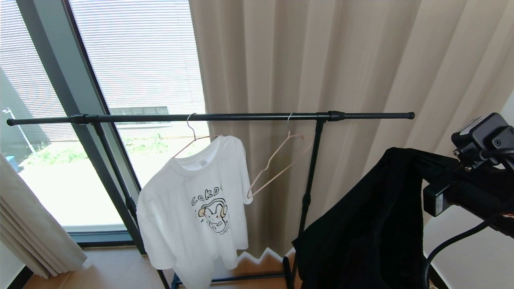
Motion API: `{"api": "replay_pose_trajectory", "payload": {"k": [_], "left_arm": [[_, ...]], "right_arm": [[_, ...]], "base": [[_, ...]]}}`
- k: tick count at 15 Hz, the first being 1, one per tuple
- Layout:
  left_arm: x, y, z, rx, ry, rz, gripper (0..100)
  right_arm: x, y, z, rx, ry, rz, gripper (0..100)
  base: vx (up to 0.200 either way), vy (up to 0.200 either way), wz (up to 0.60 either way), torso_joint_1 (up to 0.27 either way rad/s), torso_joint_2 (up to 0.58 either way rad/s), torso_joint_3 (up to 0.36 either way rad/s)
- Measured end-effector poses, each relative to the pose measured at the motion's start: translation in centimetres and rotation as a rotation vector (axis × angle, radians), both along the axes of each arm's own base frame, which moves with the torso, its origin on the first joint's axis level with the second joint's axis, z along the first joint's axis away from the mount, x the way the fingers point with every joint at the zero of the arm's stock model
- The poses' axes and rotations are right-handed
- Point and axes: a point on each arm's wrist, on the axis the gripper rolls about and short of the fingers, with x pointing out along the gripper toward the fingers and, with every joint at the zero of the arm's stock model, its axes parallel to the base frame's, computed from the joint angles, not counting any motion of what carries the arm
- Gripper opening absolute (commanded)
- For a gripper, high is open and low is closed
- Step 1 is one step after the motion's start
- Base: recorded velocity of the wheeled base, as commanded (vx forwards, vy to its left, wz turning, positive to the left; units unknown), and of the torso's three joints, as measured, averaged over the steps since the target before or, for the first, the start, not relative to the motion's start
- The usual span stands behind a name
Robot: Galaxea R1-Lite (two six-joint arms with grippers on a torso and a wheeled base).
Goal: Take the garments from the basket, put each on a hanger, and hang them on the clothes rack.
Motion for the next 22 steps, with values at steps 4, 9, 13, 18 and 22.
{"api": "replay_pose_trajectory", "payload": {"k": [4,9,13,18,22], "left_arm": [[2.8,-0.2,2.5,-0.056,0.213,-0.142,100],[12.1,-4.3,9.2,-0.17,0.498,-0.39,100],[20.1,-13.4,11.6,-0.23,0.635,-0.557,100],[24.2,-20.8,8.2,-0.383,0.776,-0.573,100],[24.2,-22.8,4.8,-0.346,0.868,-0.533,100]], "right_arm": [[-0.5,1.9,-0.5,0.071,0.185,0.067,0],[0.5,3.3,1.0,0.239,0.275,0.051,0],[2.4,5.3,1.9,0.296,0.269,-0.024,0],[5.7,8.5,1.4,0.291,0.221,-0.164,0],[8.1,10.8,-0.9,0.317,0.237,-0.231,0]], "base": [[0.0,0.0,0.0,0.0,0.0,0.0],[0.0,0.0,0.0,0.0,0.0,0.0],[0.0,0.0,0.0,0.0,0.0,0.0],[0.0,0.0,0.0,0.0,0.0,0.0],[0.0,0.0,0.0,0.0,0.0,0.0]]}}
